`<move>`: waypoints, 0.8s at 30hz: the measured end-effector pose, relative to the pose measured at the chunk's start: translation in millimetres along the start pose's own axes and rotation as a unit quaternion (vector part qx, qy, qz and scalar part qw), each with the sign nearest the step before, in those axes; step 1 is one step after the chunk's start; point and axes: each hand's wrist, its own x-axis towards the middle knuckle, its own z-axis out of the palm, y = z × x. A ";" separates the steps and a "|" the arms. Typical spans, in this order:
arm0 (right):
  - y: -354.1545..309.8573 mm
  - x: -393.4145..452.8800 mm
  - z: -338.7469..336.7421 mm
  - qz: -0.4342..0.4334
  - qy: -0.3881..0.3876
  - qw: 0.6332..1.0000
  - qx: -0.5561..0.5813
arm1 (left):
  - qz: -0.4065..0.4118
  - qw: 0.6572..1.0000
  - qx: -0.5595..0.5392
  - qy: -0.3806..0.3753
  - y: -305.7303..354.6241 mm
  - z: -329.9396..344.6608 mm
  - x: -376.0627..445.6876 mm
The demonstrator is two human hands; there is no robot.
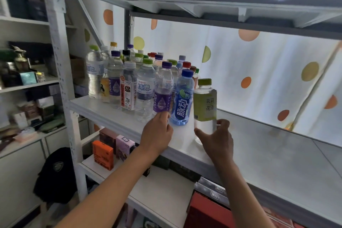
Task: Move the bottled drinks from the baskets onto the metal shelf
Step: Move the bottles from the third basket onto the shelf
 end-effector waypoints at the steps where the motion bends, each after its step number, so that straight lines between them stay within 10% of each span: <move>1: -2.4 -2.0 1.6 0.006 0.001 1.000 0.001 | 0.001 1.000 0.003 -0.003 -4.3 -4.8 -2.0; 24: -45.8 -15.3 55.9 -0.010 -0.066 0.995 -0.077 | -0.075 0.980 -0.119 -0.138 -53.7 -24.8 -21.1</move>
